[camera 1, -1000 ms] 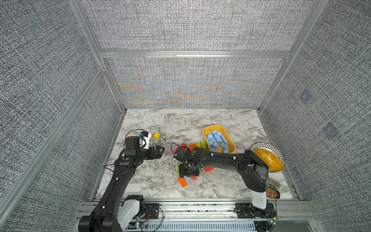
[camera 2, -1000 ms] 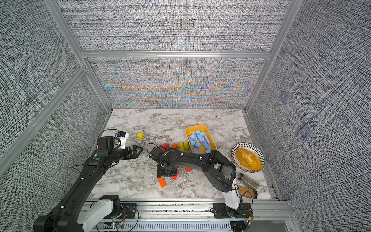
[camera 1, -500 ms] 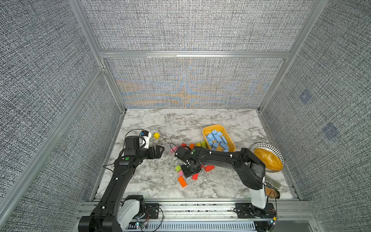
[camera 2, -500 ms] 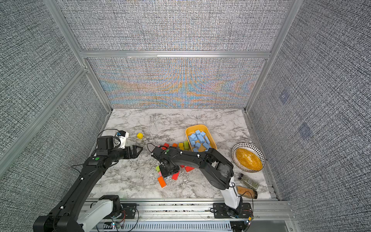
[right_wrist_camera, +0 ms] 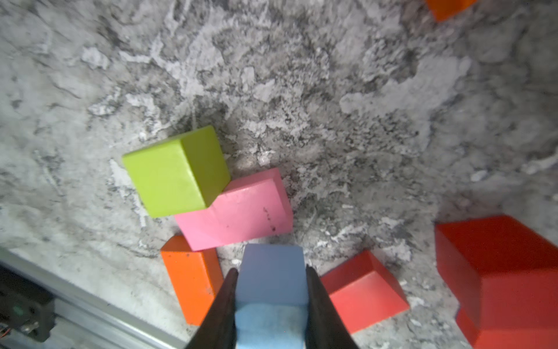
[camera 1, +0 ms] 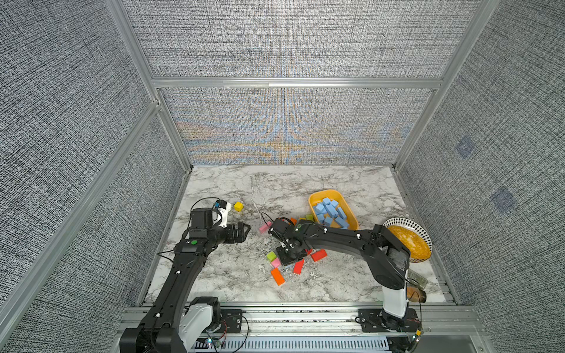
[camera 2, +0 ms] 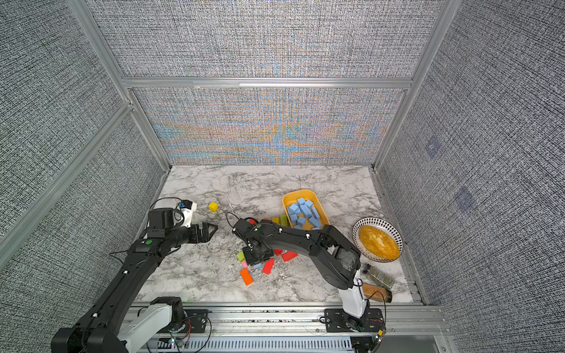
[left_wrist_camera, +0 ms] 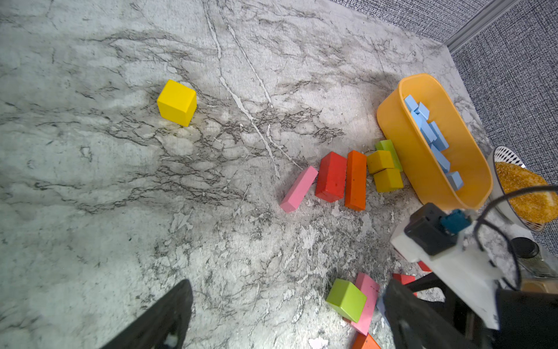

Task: Pick out the blue building blocks
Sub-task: Pick up the building block from the center of the board.

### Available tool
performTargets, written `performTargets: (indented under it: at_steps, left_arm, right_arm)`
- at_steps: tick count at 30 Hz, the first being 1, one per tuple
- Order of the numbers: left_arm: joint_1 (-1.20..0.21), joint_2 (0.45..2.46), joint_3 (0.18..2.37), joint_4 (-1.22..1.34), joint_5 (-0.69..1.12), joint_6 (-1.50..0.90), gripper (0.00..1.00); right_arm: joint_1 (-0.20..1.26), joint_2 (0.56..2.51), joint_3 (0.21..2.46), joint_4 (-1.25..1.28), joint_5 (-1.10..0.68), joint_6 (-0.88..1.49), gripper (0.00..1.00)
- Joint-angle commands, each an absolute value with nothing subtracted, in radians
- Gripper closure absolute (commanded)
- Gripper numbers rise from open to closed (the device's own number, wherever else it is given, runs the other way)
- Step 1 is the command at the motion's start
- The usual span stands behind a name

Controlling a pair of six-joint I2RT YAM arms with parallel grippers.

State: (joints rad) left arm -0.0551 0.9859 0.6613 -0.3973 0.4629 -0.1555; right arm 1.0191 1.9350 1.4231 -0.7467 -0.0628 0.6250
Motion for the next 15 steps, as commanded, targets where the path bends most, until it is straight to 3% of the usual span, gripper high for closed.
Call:
performTargets:
  at_steps: [1,15]
  left_arm:
    - [-0.053,0.99,0.659,-0.377,0.468,-0.133,0.0]
    - [-0.063,1.144,0.725,-0.313,0.553,-0.131,0.03]
  right_arm:
    - [1.002,1.897,1.435,-0.73,-0.024,0.7,0.77]
    - [0.744,1.857,1.622,-0.718,-0.011,0.666,0.79]
